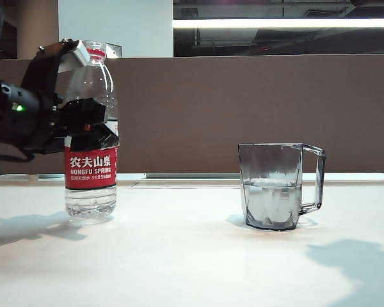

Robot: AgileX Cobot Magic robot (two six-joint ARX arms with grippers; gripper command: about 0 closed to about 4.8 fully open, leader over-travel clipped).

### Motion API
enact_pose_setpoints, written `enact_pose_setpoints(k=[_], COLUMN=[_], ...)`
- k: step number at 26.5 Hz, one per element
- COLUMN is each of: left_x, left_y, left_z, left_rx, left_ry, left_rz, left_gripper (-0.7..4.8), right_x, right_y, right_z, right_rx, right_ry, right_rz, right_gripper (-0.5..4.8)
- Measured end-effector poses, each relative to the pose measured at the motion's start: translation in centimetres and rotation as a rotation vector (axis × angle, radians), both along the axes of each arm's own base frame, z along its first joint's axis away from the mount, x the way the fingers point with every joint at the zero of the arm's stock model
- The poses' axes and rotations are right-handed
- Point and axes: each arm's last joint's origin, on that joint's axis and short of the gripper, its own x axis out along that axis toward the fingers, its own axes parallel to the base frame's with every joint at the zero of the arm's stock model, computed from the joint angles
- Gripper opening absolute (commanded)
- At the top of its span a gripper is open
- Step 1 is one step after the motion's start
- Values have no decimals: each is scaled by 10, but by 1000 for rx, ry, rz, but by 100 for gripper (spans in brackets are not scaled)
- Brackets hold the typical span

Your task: Pick up the mineral water bottle with the left hand on the table and pour water into the mug until it's half full.

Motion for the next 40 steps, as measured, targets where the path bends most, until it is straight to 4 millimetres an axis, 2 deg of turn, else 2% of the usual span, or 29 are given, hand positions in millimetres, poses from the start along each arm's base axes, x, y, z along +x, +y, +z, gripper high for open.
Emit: enact_pose_setpoints(k=[10,24,26,29,30,37,40], left_x=[5,5,5,5,5,5,1], left_y=[-2,-3,-3,-2,-2,-2,-1], left_z=[-14,-12,-12,-13,-13,-9,4], left_rx=[-17,-29,-30,-36,-35,-46,-61], left_ry=[-35,-58,-56,-41,-38,-49,-83], left_rz=[0,0,0,1,1,1,0], left_gripper=[218,222,279,445,470,475,475], right_x=[0,0,0,0,0,0,0], right_y=[0,0,0,0,0,0,0], right_z=[0,0,0,0,0,0,0], right_rx=[0,0,0,0,0,0,0], right_ry=[0,0,-1,-1,0,0,0], right_rz=[0,0,0,0,0,0,0], right_gripper=[-1,-1,-2,-1,-2,-1,-1])
